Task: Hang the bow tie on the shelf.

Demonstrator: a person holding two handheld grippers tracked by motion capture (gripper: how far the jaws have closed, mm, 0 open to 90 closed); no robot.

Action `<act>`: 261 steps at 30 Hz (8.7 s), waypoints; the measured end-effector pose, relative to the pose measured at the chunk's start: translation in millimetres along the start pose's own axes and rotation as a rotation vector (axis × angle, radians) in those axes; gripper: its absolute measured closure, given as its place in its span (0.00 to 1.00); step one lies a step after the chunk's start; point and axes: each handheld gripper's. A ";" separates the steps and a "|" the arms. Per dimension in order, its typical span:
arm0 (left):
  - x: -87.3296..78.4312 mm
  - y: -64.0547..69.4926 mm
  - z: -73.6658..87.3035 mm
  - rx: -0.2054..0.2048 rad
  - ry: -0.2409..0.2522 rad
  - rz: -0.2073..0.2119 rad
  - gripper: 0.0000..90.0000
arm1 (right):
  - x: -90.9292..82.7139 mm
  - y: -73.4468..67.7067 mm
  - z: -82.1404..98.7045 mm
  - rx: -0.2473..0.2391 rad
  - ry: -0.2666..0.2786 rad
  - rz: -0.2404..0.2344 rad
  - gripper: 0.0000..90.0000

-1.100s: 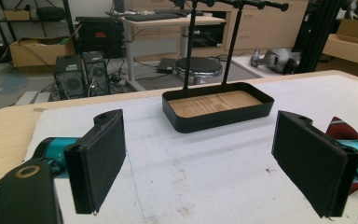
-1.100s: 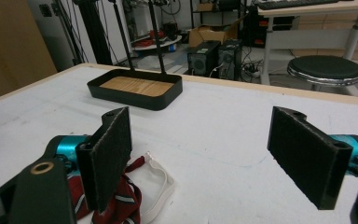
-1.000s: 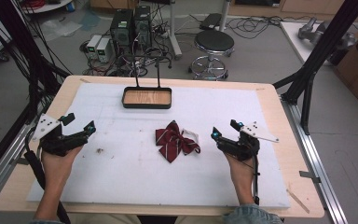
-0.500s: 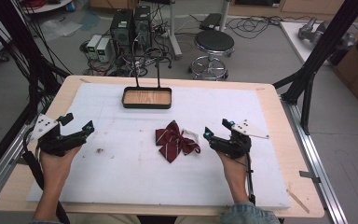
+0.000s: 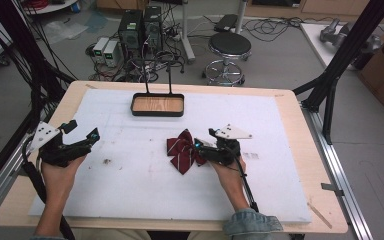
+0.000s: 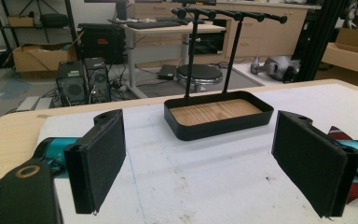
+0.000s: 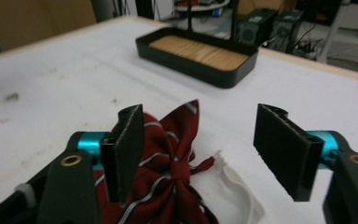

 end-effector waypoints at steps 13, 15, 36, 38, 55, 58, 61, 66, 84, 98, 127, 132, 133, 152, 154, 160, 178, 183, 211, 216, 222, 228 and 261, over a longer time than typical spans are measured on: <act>2.3 2.3 0.4 0.005 -0.005 0.012 0.20 | 31.4 -4.7 11.3 -0.033 -0.115 -0.026 0.56; 2.3 2.7 0.2 0.004 -0.004 0.013 0.20 | 34.5 -6.1 12.5 -0.041 -0.127 -0.027 0.57; 2.5 3.3 -0.3 0.002 -0.002 0.019 0.20 | 50.2 -7.5 19.1 -0.068 -0.196 -0.035 0.82; 2.2 3.0 -0.5 0.001 -0.002 0.019 0.20 | 50.3 -7.5 19.0 -0.064 -0.198 -0.035 0.84; 1.4 2.7 -1.8 0.000 0.003 0.017 0.20 | 30.5 -3.0 -13.4 -0.023 -0.022 0.003 0.86; 0.9 2.1 -2.0 -0.003 0.004 0.018 0.20 | 30.4 -2.5 -19.7 -0.020 -0.009 -0.001 0.86; -0.1 0.6 -2.5 -0.005 0.007 0.015 0.20 | 31.6 -1.8 -32.1 -0.023 0.009 -0.012 0.86; -0.7 -0.2 -3.3 -0.008 0.011 0.014 0.20 | 33.0 0.7 -46.4 -0.013 0.034 -0.024 0.86; 0.5 -1.1 -2.3 -0.009 0.015 0.018 0.20 | 55.8 17.1 -104.3 -0.055 0.106 -0.049 0.86; 1.6 -1.3 -1.6 -0.009 0.009 0.023 0.20 | 79.1 26.5 -133.8 -0.059 0.141 -0.044 0.86; 4.7 -1.4 2.3 -0.009 -0.003 0.018 0.20 | 95.7 65.7 -173.1 0.054 0.262 -0.034 0.86; 2.9 -3.4 1.5 -0.010 -0.005 0.013 0.20 | 99.8 65.7 -172.3 0.070 0.253 -0.046 0.86; 3.0 -3.8 1.5 -0.011 -0.003 0.014 0.20 | 100.3 63.9 -172.7 0.067 0.253 -0.058 0.86; 4.8 -1.5 2.7 -0.009 -0.011 0.020 0.20 | 94.9 52.7 -184.2 0.072 0.291 -0.132 0.86; 4.8 -1.0 2.5 -0.007 -0.009 0.021 0.20 | 97.3 54.4 -185.7 0.072 0.284 -0.120 0.86; 4.9 -1.8 3.7 -0.011 -0.013 0.022 0.20 | 102.2 58.6 -189.4 0.074 0.279 -0.092 0.85; 6.3 -0.2 4.9 -0.007 -0.020 0.024 0.20 | 105.0 97.7 -165.5 0.134 0.092 -0.001 0.85; 5.8 -0.8 5.2 -0.008 -0.022 0.022 0.20 | 107.7 100.6 -157.7 0.113 0.045 -0.002 0.85; 6.4 -0.3 5.8 -0.005 -0.024 0.022 0.20 | 128.4 90.7 -130.0 -0.013 -0.067 0.055 0.73; 7.0 0.0 6.0 -0.005 -0.023 0.024 0.20 | 120.8 92.8 -134.0 -0.010 -0.041 0.069 0.67; 7.2 0.4 6.4 -0.002 -0.026 0.023 0.20 | 108.8 100.0 -136.9 0.039 -0.003 0.076 0.54; 6.9 0.2 6.5 -0.002 -0.025 0.022 0.20 | 95.9 106.2 -139.4 0.058 0.028 0.087 0.45; 19.7 14.6 17.9 0.041 -0.081 0.038 0.20 | -81.1 127.2 -87.4 0.077 0.235 0.230 0.13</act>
Point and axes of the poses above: each handheld gripper's, and its own axes: x roughly forward along the jaws, z roughly out of its underside, y roughly to its right
